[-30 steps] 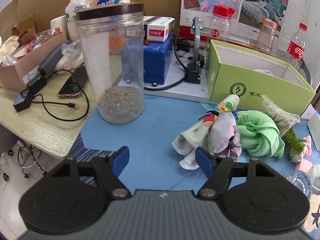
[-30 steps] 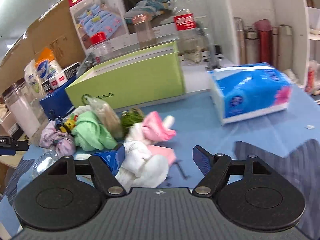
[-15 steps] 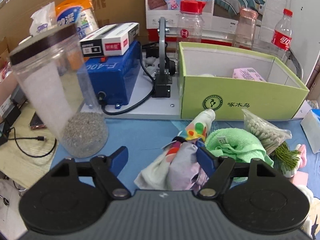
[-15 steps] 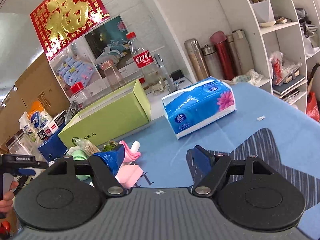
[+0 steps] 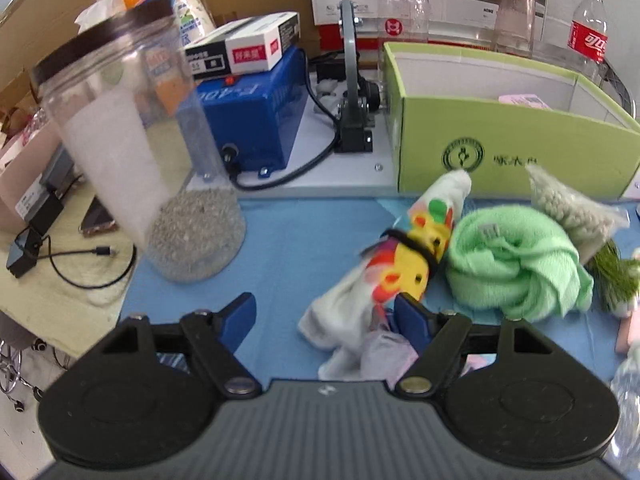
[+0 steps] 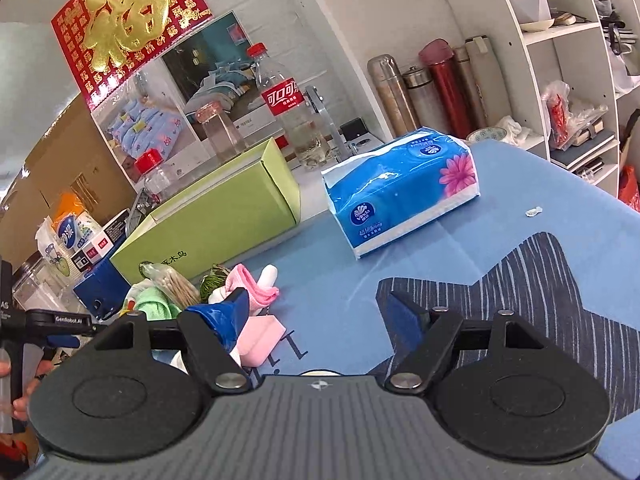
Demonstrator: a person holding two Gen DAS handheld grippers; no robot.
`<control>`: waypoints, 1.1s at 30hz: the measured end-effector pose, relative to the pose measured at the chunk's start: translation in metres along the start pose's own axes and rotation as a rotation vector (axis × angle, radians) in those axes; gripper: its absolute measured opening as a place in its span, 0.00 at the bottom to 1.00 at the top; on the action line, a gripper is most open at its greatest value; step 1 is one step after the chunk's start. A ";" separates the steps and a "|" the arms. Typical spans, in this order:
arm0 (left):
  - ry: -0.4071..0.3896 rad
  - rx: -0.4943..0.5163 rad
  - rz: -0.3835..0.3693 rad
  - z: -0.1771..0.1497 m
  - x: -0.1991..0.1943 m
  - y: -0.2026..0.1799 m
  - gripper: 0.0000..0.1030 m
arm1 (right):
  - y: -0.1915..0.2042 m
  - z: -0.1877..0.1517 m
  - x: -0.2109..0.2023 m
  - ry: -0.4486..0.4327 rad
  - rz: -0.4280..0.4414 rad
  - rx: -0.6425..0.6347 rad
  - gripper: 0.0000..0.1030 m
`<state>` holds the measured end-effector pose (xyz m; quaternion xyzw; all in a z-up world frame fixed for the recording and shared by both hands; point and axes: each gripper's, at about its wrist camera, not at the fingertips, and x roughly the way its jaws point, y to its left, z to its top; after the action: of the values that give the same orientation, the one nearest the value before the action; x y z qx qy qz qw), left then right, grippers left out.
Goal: Organize soft objects
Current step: 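Move the left tool to the purple cloth bundle while the right tool approaches the white knotted towel, then grasp the purple cloth bundle with the left tool while the right tool grasps the white towel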
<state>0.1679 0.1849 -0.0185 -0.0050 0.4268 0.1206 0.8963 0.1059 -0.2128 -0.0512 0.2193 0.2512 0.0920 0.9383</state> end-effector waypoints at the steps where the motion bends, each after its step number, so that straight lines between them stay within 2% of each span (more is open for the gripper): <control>1: 0.011 0.004 0.004 -0.012 -0.005 0.003 0.74 | 0.002 0.000 0.001 0.001 0.006 -0.001 0.60; 5: 0.035 0.046 0.091 -0.051 -0.018 0.017 0.74 | 0.008 -0.003 0.004 0.007 0.029 -0.001 0.60; 7: 0.022 0.039 0.125 -0.062 -0.029 0.030 0.74 | 0.012 -0.005 0.003 0.011 0.039 -0.010 0.60; 10: -0.036 0.007 0.070 -0.063 -0.053 0.042 0.74 | 0.016 -0.006 0.001 0.013 0.047 -0.016 0.60; 13: -0.088 0.033 -0.060 -0.059 -0.068 0.037 0.78 | 0.020 -0.007 0.000 0.016 0.053 -0.017 0.60; 16: -0.055 0.087 -0.161 -0.056 -0.056 0.018 0.79 | 0.026 -0.009 -0.002 0.026 0.066 -0.029 0.60; 20: -0.009 0.111 -0.166 -0.059 -0.030 -0.001 0.80 | 0.033 -0.013 -0.009 0.053 0.075 -0.060 0.60; 22: 0.009 0.086 -0.167 -0.061 -0.021 0.001 0.82 | 0.037 -0.016 -0.011 0.072 0.074 -0.080 0.60; 24: 0.017 0.062 -0.169 -0.060 -0.017 0.007 0.95 | 0.042 -0.019 -0.009 0.099 0.084 -0.099 0.60; 25: 0.018 0.054 -0.142 -0.060 -0.015 0.011 1.00 | 0.045 -0.019 -0.007 0.108 0.092 -0.108 0.60; 27: 0.014 0.049 -0.117 -0.063 -0.013 0.015 0.99 | 0.053 -0.021 0.001 0.121 0.111 -0.126 0.60; 30: 0.033 0.006 -0.138 -0.063 -0.013 0.024 0.99 | 0.068 -0.024 0.024 0.154 0.153 -0.144 0.60; 33: 0.031 0.006 -0.137 -0.064 -0.013 0.024 0.99 | 0.078 -0.031 0.045 0.220 0.133 -0.205 0.60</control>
<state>0.1062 0.1979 -0.0471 -0.0334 0.4394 0.0575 0.8958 0.1235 -0.1193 -0.0585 0.1272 0.3267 0.2027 0.9143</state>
